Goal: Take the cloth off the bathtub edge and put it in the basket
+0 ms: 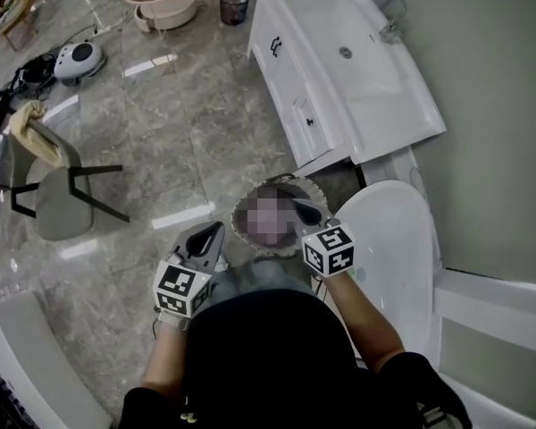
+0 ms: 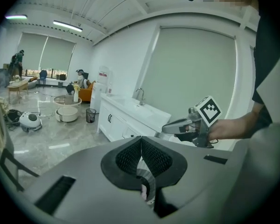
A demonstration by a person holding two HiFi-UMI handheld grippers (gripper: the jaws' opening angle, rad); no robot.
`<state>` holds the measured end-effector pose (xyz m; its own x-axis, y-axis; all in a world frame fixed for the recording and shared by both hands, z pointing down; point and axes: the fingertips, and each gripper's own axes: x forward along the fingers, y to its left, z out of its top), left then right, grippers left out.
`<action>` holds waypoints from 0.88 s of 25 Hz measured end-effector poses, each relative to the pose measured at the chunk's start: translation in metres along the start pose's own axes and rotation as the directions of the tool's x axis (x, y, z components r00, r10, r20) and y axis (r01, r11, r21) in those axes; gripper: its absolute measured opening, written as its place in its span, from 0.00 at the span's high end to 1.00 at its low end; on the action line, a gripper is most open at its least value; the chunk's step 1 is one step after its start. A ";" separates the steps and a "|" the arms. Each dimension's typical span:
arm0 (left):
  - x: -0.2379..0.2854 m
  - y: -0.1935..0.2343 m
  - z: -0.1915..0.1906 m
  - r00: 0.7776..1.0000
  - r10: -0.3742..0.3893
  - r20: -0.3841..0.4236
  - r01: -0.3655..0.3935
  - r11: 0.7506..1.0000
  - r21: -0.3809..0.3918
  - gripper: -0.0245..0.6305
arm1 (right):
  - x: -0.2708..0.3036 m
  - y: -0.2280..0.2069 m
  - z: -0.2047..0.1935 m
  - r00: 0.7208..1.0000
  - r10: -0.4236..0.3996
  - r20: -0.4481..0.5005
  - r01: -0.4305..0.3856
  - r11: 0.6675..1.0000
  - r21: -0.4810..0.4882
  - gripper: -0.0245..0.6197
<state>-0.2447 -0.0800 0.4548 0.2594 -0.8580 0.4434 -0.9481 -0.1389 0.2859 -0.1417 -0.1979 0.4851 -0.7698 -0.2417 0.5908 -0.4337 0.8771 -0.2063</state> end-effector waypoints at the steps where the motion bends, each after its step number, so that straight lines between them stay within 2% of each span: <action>1: -0.001 -0.002 0.008 1.000 -0.003 0.014 0.002 1.000 0.004 0.94 | -0.008 0.001 0.009 1.000 0.001 0.024 -0.001 1.000 -0.003 0.97; 10: -0.013 -0.026 0.075 0.992 -0.049 0.119 0.043 0.997 0.059 0.94 | -0.078 0.015 0.081 0.980 0.027 0.198 -0.020 0.999 -0.039 0.97; 14: -0.018 -0.042 0.101 0.984 -0.060 0.166 0.043 0.994 0.102 0.94 | -0.103 0.015 0.101 0.966 0.033 0.258 -0.019 0.998 -0.056 0.97; 22: -0.036 -0.066 0.145 0.965 -0.072 0.250 0.038 0.990 0.138 0.94 | -0.145 0.014 0.132 0.938 0.036 0.346 -0.015 0.998 -0.065 0.97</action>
<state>-0.2182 -0.1113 0.2972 0.2724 -0.9422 0.1948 -0.9539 -0.2381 0.1826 -0.0981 -0.2054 0.2936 -0.8995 -0.3381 0.2769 -0.3910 0.9056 -0.1642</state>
